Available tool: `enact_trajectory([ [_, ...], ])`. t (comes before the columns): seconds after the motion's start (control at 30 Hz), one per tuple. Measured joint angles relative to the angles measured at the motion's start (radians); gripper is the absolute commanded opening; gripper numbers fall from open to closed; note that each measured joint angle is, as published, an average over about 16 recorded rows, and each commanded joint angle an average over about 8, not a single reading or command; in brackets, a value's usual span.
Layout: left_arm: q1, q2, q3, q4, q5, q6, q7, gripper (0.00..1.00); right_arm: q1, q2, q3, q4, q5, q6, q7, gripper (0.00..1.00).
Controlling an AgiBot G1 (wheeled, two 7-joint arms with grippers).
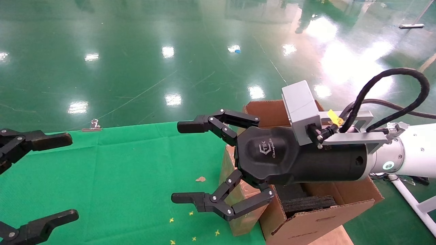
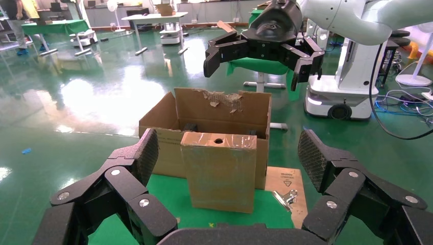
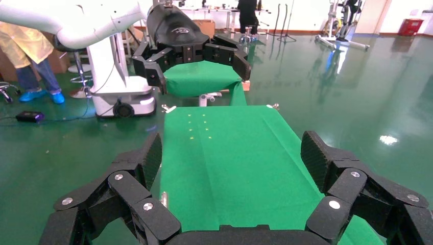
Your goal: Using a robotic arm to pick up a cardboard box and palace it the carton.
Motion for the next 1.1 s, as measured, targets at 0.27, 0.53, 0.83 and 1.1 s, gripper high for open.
enact_trajectory([
  [0.27, 0.0, 0.0, 0.0, 0.0, 0.0, 0.0, 0.0, 1.0, 0.0, 0.0, 0.0, 0.0, 0.0, 0.0, 0.0, 1.0],
  [0.53, 0.0, 0.0, 0.0, 0.0, 0.0, 0.0, 0.0, 1.0, 0.008, 0.0, -0.011, 0.006, -0.022, 0.001, 0.008, 1.0],
  [0.83, 0.0, 0.0, 0.001, 0.001, 0.0, 0.0, 0.001, 1.0, 0.115, -0.037, -0.126, 0.037, -0.215, -0.023, 0.103, 1.0],
  [1.1, -0.001, 0.0, 0.001, 0.001, -0.001, 0.0, 0.001, 1.0, 0.335, -0.121, -0.363, 0.061, -0.519, -0.069, 0.242, 1.0],
])
